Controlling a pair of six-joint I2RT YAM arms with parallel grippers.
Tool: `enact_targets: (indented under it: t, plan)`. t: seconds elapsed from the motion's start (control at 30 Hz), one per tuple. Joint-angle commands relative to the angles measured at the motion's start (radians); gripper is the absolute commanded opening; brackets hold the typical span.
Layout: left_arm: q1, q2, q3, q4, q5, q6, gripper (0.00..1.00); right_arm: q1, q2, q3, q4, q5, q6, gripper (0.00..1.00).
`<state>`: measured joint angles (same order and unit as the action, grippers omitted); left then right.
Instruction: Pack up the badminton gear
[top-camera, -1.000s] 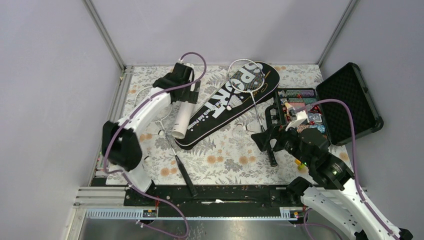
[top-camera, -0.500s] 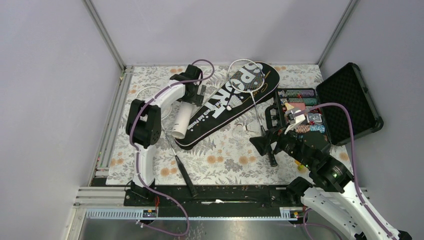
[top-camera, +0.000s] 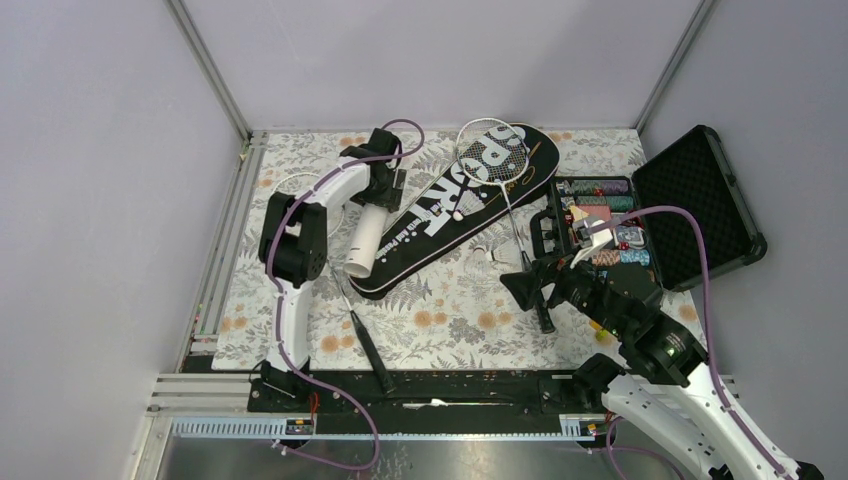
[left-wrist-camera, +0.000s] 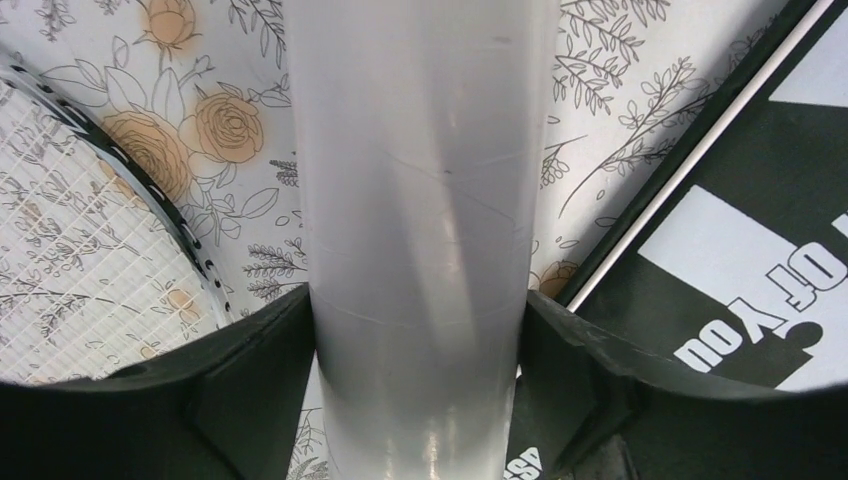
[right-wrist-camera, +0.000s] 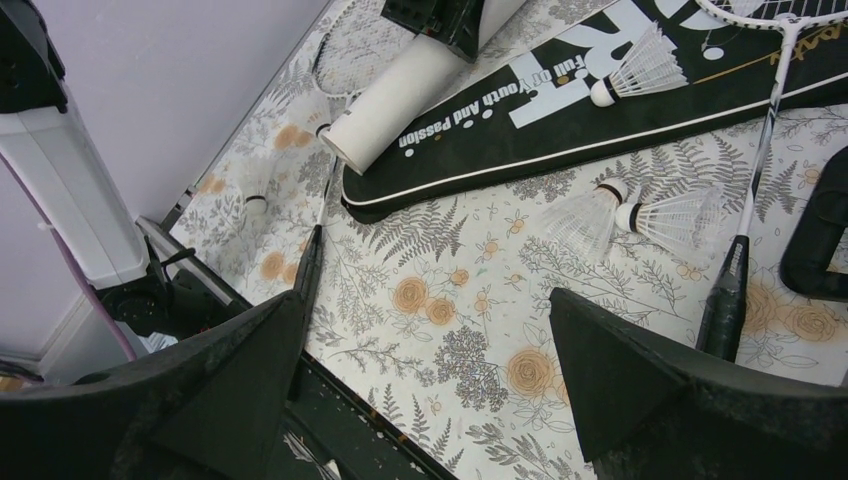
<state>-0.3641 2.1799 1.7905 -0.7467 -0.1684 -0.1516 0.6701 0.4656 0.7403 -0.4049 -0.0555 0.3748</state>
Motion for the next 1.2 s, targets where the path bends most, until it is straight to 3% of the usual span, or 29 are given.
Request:
enact_targets:
  t: [0.0, 0.17, 0.43, 0.8, 0.93, 1.17]
  plan:
    - [0.010, -0.060, -0.019, 0.017, 0.055, 0.012, 0.68, -0.004, -0.012, 0.013, 0.026, 0.050, 0.046, 1.00]
    - [0.010, -0.173, -0.048, 0.014, 0.098, -0.007, 0.57, -0.003, -0.028, 0.024, -0.004, 0.079, 0.063, 1.00]
    - [0.010, -0.437, -0.168, 0.031, 0.225, -0.064, 0.55, -0.004, -0.044, -0.004, -0.018, 0.154, 0.070, 0.99]
    - [0.010, -0.954, -0.614, 0.285, 0.575, -0.135, 0.55, -0.003, 0.013, -0.022, 0.103, 0.088, 0.051, 0.95]
    - [0.010, -1.091, -0.729, 0.306, 0.726, -0.122, 0.54, -0.003, 0.061, 0.036, 0.083, 0.080, 0.041, 0.94]
    - [0.010, -1.260, -0.813, 0.330, 0.699, -0.323, 0.51, -0.003, 0.151, 0.012, 0.272, -0.054, 0.025, 0.87]
